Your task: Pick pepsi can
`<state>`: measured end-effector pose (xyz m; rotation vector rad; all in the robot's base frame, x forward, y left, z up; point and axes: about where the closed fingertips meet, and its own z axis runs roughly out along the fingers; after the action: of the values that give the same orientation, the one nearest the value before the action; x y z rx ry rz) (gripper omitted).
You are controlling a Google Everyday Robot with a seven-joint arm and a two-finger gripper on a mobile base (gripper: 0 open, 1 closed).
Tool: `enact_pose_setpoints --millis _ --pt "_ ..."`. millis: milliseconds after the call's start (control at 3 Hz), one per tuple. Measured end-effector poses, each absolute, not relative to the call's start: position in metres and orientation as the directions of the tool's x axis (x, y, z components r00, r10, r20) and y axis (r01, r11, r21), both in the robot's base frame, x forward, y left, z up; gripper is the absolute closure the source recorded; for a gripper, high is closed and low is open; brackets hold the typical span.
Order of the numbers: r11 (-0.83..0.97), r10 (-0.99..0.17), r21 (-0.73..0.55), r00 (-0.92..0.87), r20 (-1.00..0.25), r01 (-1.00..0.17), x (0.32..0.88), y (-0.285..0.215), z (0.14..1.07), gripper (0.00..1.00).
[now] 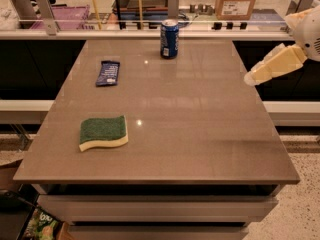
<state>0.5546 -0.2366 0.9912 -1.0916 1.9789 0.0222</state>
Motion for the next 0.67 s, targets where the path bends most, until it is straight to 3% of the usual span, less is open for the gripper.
enact_pose_setpoints --millis 667 --pt "0.673 -0.553 -0.347 -0.133 -0.823 -0.653 0.601 -0.206 0.997 0.0"
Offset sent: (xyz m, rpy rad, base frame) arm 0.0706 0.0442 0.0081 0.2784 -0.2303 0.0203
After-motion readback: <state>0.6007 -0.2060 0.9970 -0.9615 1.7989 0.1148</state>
